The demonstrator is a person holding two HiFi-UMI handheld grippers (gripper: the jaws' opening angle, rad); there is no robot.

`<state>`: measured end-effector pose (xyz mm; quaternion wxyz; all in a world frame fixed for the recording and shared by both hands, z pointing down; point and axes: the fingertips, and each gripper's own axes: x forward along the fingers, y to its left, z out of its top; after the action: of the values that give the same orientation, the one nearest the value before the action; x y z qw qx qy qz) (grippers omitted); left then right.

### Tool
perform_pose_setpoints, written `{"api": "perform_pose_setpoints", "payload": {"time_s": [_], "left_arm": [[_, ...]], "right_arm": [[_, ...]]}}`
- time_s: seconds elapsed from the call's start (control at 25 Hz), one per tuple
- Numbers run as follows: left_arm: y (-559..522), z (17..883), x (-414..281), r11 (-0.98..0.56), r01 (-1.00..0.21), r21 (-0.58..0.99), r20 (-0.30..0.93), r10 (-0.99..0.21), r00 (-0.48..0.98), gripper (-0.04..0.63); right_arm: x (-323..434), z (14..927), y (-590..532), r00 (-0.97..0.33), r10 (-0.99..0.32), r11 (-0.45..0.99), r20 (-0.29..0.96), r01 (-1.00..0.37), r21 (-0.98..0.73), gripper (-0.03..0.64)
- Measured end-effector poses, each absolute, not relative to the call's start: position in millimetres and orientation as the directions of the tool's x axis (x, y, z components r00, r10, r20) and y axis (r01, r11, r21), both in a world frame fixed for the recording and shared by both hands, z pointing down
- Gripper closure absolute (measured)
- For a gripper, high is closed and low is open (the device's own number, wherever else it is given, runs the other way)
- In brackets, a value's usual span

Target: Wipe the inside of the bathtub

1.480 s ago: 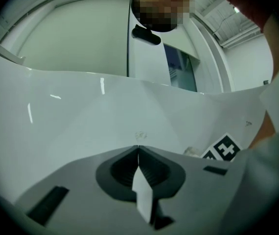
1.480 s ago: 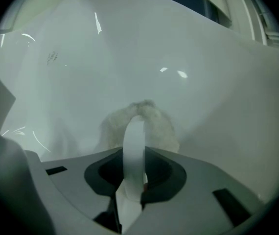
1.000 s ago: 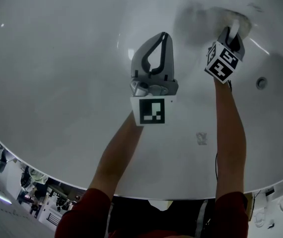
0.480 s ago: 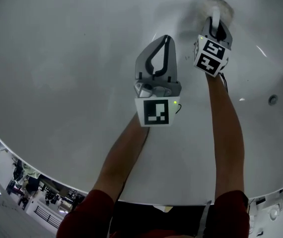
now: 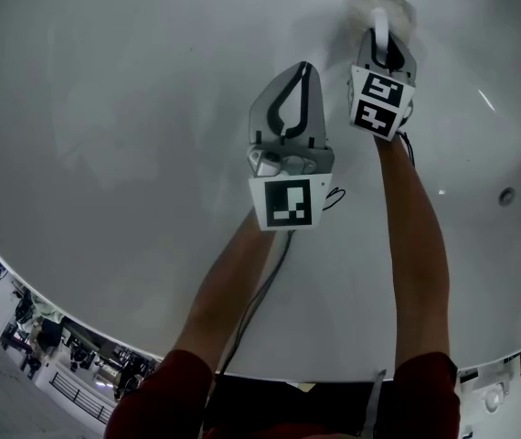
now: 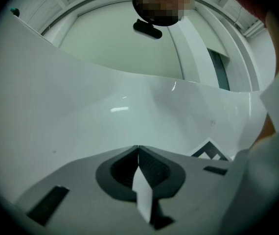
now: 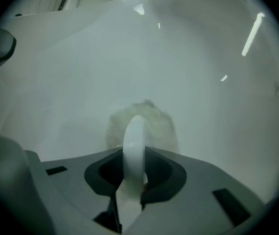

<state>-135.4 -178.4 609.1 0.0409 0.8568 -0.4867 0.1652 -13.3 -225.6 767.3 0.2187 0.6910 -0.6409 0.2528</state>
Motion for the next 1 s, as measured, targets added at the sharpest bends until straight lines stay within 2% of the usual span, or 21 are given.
{"api": "perform_pose_setpoints", "payload": {"time_s": [0.36,1.0], "left_arm": [[-177.1,607.2,-138.6,-0.551,-0.828,-0.100,0.330,-0.804,0.495,0.580],[-170.8,414.7,-152.0,-0.508,-0.860,-0.039,0.193,-0.849,0.493,0.580]], "right_arm": [[-27.4,759.2,-211.5,-0.001,-0.778,-0.016,0.628,-1.000,-0.022,0.525],[-70.1,538.1,-155.1,-0.044,-0.848,-0.021,0.528,-0.993,-0.116,0.525]]}}
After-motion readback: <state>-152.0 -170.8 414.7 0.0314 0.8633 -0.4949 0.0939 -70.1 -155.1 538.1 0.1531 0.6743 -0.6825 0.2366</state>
